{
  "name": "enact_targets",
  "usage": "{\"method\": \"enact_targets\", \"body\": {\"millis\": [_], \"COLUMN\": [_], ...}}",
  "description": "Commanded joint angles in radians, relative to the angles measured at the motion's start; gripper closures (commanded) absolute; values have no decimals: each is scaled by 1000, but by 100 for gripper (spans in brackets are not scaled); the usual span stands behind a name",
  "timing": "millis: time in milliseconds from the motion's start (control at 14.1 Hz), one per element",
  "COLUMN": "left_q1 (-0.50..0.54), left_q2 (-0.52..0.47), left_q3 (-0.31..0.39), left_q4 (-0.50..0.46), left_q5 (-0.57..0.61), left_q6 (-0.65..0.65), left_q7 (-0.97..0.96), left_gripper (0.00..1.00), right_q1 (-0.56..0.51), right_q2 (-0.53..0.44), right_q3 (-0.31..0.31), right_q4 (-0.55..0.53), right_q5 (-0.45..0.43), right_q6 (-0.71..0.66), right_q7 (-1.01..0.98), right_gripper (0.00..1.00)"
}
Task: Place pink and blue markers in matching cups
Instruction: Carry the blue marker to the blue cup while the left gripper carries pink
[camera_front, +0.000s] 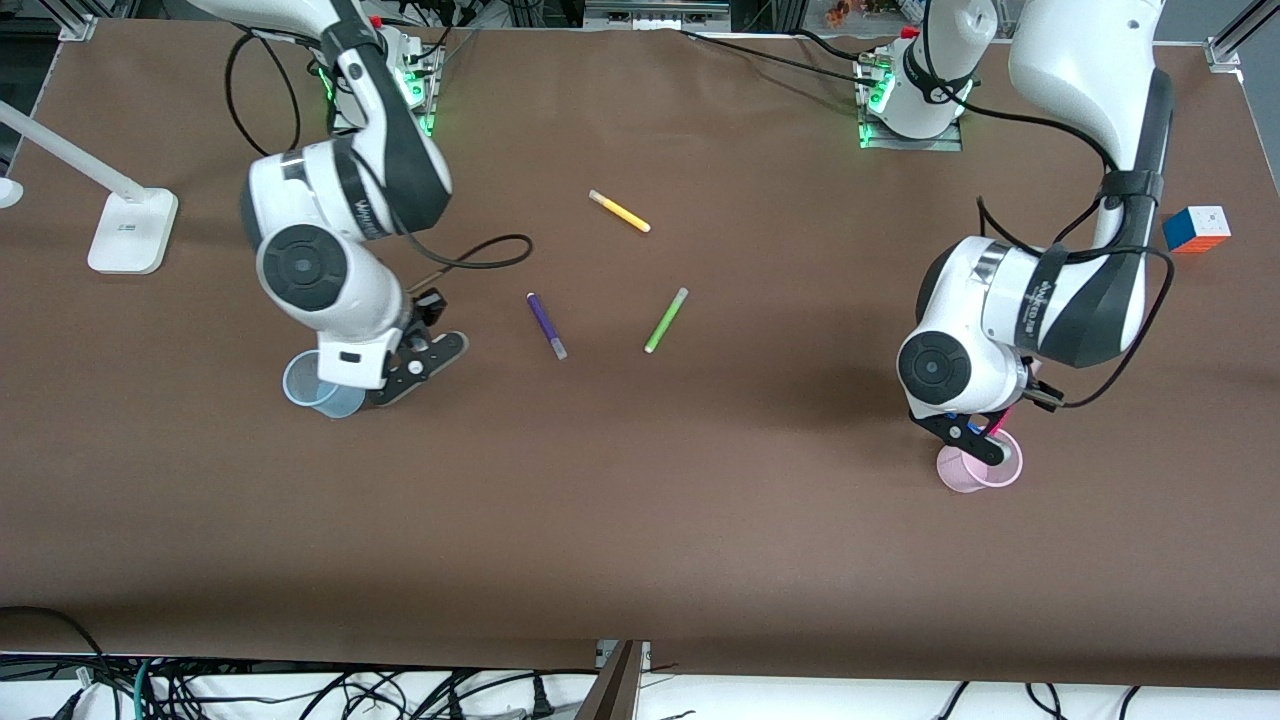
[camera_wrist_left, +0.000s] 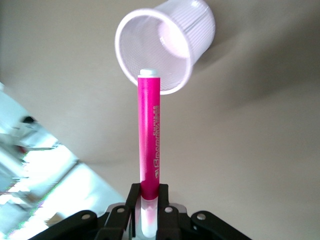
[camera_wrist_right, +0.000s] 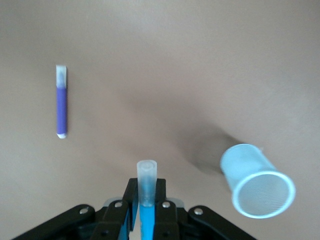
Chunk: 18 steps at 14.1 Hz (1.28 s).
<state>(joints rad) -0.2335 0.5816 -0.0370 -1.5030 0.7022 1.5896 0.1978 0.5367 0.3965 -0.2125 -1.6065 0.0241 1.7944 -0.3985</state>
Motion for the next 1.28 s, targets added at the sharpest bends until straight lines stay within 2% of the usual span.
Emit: {"method": "enact_targets", "body": {"millis": [0,213,356,498,569,640,853,924,996,1209], "left_q1": [-6,-7,-9,-26,-18,-15,-9,-15,-13,-13], "left_q2": [44,104,119,132,135,136,155,155,153,142], "left_q3": [-4,-4,-6,-6,-7,-7,-7,-7,-7,-17], "left_q4": [27,24,26,26,23,18,24,24,26,32], "left_q5": [132,281,301,306,304,289,298,298,296,281], "left_q6": [-11,-11,-10,-10,4,22,27,27,29,29], "left_q7": [68,69,68,58,60,57,52,51,51,52], "left_gripper": [91,91,91,90,86,75,68,53,1,0], "right_q1": [-4,-10,-17,-61,-96,-118,-176,-204,-222,-289], "right_q2": [-18,-18,-18,-16,-12,-8,-7,-1,7,39], "right_q3": [-36,-120,-160,-185,-185,-185,-185,-185,-185,-185], "right_q4": [0,-3,-4,-6,-12,-15,-18,-21,-27,-47], "right_q5": [31,153,192,290,325,359,433,463,491,562], "right_q6": [-23,-23,-29,-52,-56,-73,-124,-141,-151,-159], "right_q7": [-178,-406,-534,-690,-785,-862,-992,-1044,-1109,-1324], "right_gripper": [93,93,93,93,93,93,93,93,93,93]}}
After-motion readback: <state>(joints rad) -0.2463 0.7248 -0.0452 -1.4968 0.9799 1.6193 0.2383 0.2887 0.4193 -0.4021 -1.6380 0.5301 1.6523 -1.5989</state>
